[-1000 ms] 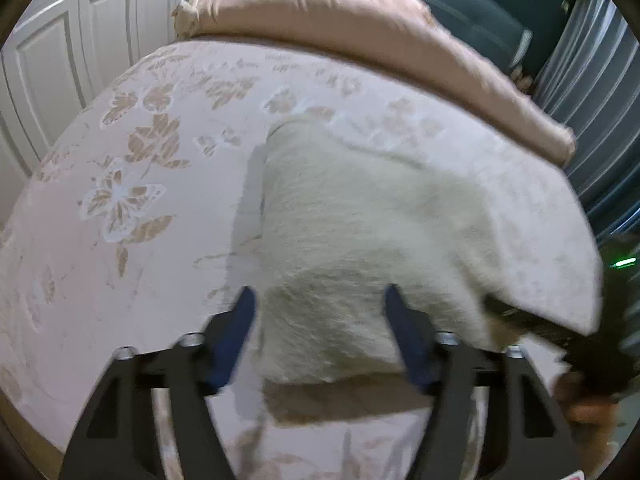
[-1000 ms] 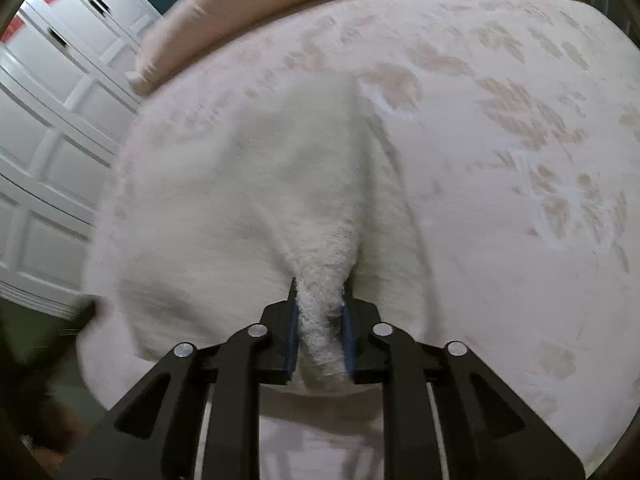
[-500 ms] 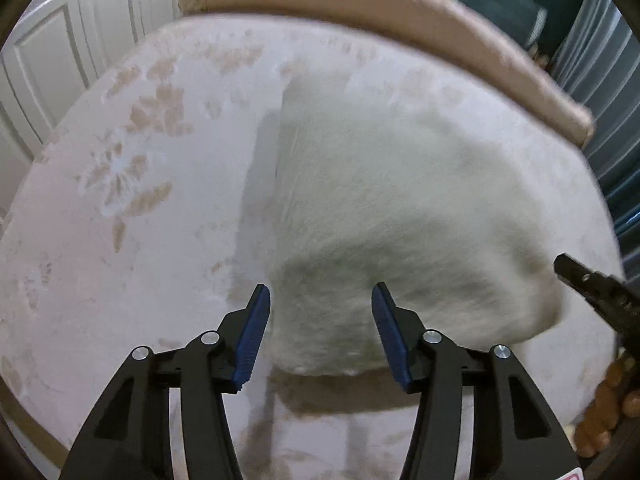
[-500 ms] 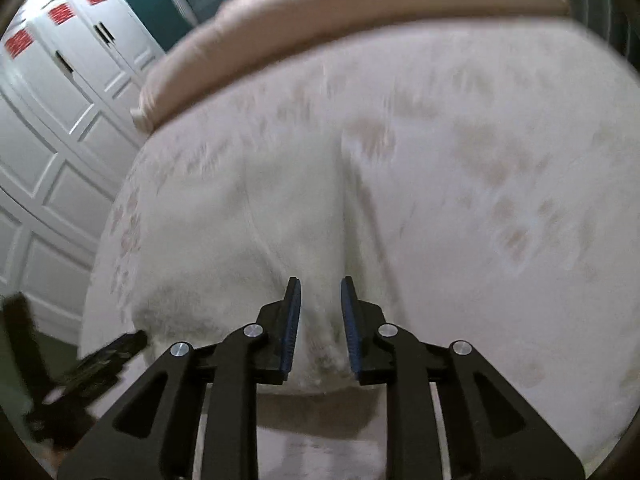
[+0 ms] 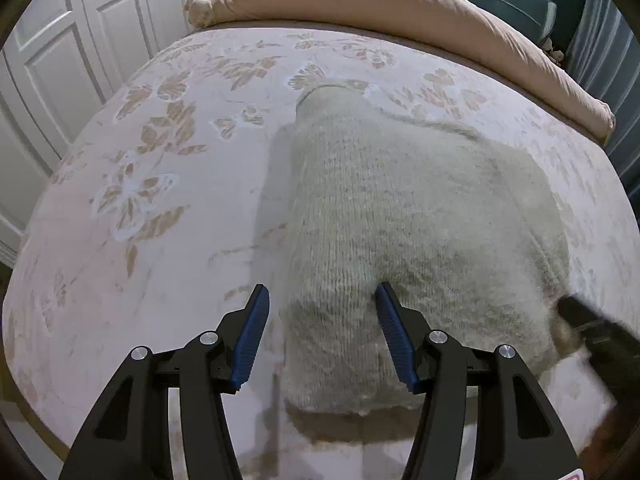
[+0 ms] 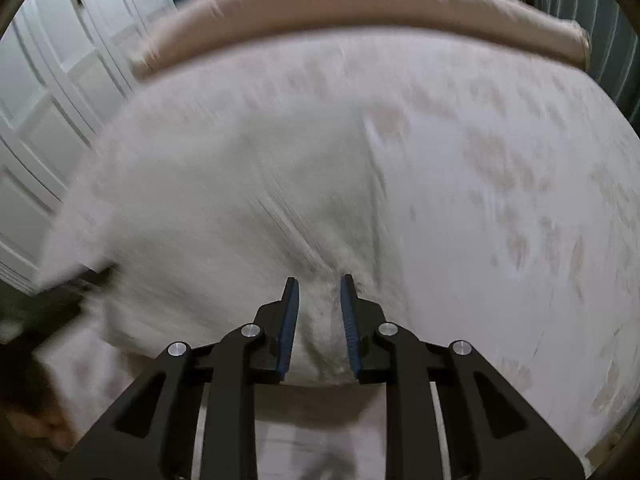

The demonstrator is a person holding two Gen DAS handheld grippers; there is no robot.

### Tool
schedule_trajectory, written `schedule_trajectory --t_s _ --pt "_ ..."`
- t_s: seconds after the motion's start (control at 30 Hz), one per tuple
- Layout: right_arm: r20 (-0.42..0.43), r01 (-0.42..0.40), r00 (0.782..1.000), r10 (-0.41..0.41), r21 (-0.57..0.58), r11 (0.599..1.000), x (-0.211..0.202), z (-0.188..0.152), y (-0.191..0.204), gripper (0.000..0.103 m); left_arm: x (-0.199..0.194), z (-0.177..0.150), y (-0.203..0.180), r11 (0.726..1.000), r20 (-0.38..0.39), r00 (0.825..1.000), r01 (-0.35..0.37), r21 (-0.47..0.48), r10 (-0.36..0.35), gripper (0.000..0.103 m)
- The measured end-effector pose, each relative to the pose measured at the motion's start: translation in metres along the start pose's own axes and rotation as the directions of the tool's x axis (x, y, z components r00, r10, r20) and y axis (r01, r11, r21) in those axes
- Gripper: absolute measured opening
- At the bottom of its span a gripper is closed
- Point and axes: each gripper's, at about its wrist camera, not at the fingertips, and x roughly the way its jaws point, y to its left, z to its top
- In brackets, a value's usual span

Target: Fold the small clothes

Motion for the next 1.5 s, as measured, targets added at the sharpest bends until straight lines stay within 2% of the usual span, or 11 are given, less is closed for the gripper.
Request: schedule_trajectory --t_s 0.07,0.17,0.2,0.27,0.37,0.47,0.5,0.67,1.03,1.2,1.5 --pt "0.008 0.024 1.0 -0.024 -0.013 1.0 -0.001 -0.007 0.0 0.02 -0.007 -0.003 -0.004 1.0 -0.007 1.0 0.0 -0.003 0.0 0.055" --pt "0.074 -0.028 0.997 0.028 0.007 1.0 -0.035 -0.011 0.001 0.022 -0.025 -0.014 -0.01 0.999 0.04 0.999 -0.03 0.019 0.029 0.055" --pt "0.089 -0.029 0.996 0.028 0.014 0.999 -0.043 -0.015 0.0 0.026 -0.029 -0.017 -0.011 0.999 0.049 0.998 -0.036 0.024 0.035 0.055" --pt "0.107 -0.012 0.994 0.008 0.035 0.999 -0.053 -0.025 -0.003 0.03 -0.041 -0.029 -0.015 0.999 0.071 0.996 -0.048 0.022 0.047 0.061" --pt "0.104 0.013 0.994 -0.018 0.05 0.999 -0.057 -0.046 -0.005 0.037 -0.053 -0.045 -0.02 0.998 0.087 0.994 -0.062 0.018 0.06 0.069" --pt "0.098 0.012 0.995 -0.018 0.062 0.998 -0.063 -0.063 -0.005 0.041 -0.061 -0.061 -0.026 0.996 0.096 0.992 -0.086 0.031 0.083 0.073" --pt "0.095 0.018 0.995 -0.024 0.057 0.998 -0.066 -0.068 -0.004 0.046 -0.062 -0.068 -0.027 0.995 0.089 0.992 -0.091 0.035 0.087 0.073" --pt "0.116 0.03 0.993 -0.035 0.042 0.999 -0.081 -0.095 0.001 0.057 -0.066 -0.094 -0.033 0.994 0.072 0.993 -0.098 0.039 0.095 0.074" --pt "0.113 0.059 0.992 -0.059 0.007 0.998 -0.086 -0.138 0.011 0.061 -0.071 -0.135 -0.045 0.992 0.089 0.99 -0.113 0.052 0.108 0.077" --pt "0.115 0.064 0.991 -0.065 0.013 0.998 -0.088 -0.144 0.011 0.062 -0.073 -0.147 -0.053 0.99 0.093 0.989 -0.118 0.074 0.111 0.076" --pt "0.114 0.073 0.991 -0.075 0.018 0.997 -0.09 -0.152 0.013 0.062 -0.076 -0.156 -0.052 0.991 0.095 0.988 -0.126 0.051 0.121 0.076"
